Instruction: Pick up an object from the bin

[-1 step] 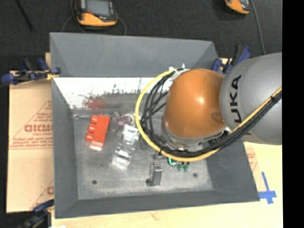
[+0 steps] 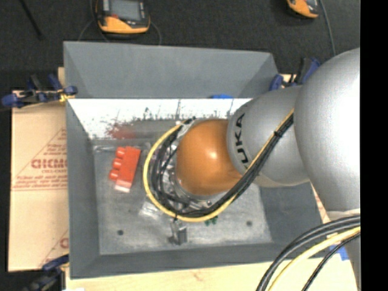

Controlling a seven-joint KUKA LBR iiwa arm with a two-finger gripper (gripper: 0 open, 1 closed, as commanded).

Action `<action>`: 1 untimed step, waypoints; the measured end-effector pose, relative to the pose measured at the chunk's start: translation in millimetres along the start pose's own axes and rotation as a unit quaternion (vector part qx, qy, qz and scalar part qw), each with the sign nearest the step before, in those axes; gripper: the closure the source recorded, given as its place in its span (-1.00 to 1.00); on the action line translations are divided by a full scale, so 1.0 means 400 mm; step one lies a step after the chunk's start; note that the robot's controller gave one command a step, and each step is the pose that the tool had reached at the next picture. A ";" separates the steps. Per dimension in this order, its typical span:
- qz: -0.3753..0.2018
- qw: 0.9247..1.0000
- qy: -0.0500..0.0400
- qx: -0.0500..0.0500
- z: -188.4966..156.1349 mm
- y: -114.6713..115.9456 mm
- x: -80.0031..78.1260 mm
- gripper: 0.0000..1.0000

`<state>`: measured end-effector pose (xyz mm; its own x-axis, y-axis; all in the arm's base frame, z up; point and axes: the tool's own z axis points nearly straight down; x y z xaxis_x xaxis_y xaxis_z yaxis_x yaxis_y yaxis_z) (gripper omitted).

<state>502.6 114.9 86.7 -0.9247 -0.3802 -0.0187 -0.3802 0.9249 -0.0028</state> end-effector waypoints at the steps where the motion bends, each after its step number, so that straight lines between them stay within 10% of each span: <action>1: -0.029 1.000 0.001 -0.001 0.018 -0.108 -0.090 -1.00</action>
Offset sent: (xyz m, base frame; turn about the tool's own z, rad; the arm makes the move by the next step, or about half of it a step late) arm 0.0439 -0.0270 -0.0132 -0.0594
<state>552.4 88.7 80.5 -0.9010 -0.4335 -0.0163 -0.4335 0.9012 -0.0015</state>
